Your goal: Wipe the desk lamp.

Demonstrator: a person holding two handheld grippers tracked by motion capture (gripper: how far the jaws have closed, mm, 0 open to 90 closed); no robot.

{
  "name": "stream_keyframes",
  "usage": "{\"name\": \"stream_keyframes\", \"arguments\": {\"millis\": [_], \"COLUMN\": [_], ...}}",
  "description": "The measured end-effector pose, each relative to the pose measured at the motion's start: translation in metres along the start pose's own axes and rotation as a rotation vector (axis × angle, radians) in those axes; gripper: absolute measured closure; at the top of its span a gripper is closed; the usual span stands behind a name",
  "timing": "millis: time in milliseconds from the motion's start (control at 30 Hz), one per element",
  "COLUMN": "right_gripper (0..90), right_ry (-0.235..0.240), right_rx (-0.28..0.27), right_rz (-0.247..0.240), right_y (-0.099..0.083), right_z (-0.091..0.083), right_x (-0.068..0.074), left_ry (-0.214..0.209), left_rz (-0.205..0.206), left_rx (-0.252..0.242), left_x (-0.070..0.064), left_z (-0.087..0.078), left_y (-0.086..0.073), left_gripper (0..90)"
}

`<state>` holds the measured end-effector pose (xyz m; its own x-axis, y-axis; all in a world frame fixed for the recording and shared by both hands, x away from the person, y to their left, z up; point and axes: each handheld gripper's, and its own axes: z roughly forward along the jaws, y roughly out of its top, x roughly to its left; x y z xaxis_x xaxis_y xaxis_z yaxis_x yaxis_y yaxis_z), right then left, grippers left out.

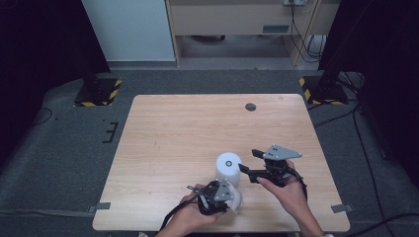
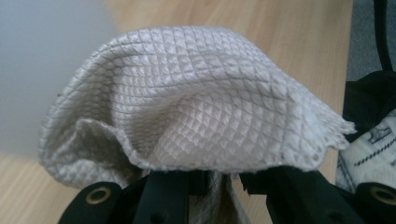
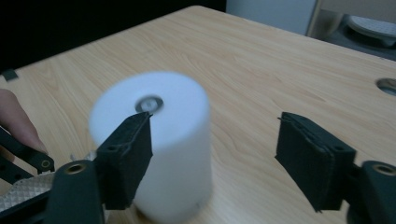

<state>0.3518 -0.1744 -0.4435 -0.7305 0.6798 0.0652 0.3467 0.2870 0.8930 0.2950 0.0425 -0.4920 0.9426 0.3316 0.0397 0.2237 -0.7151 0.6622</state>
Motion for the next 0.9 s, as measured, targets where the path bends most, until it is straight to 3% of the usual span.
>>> {"name": "stream_keyframes", "arguments": {"millis": [267, 433, 500, 600, 733, 900], "right_gripper": [47.0, 56.4, 57.3, 57.0, 52.8, 41.1], "right_ry": [-0.064, -0.062, -0.057, -0.041, -0.023, 0.006], "right_rx": [0.079, 0.116, 0.137, 0.165, 0.179, 0.18], "right_rz": [-0.039, -0.035, -0.041, -0.048, -0.052, -0.041], "right_y": [-0.031, -0.045, -0.049, -0.051, -0.052, -0.053], "right_z": [-0.039, -0.051, -0.049, -0.042, -0.038, -0.039], "right_x": [-0.002, 0.0, 0.001, 0.003, 0.006, 0.008], "left_ry": [-0.01, -0.016, -0.02, -0.008, -0.01, -0.009], "left_rz": [-0.029, -0.064, -0.083, -0.097, -0.047, -0.045], "left_rx": [-0.007, -0.004, -0.01, -0.005, 0.02, -0.025], "left_x": [-0.014, -0.013, -0.01, -0.009, -0.015, -0.017], "left_z": [0.038, 0.051, 0.051, 0.048, 0.039, 0.012], "left_y": [0.019, 0.018, 0.016, 0.013, 0.008, 0.003], "left_gripper": [75.4, 72.8, 68.7, 50.2, 41.8, 38.3]}}
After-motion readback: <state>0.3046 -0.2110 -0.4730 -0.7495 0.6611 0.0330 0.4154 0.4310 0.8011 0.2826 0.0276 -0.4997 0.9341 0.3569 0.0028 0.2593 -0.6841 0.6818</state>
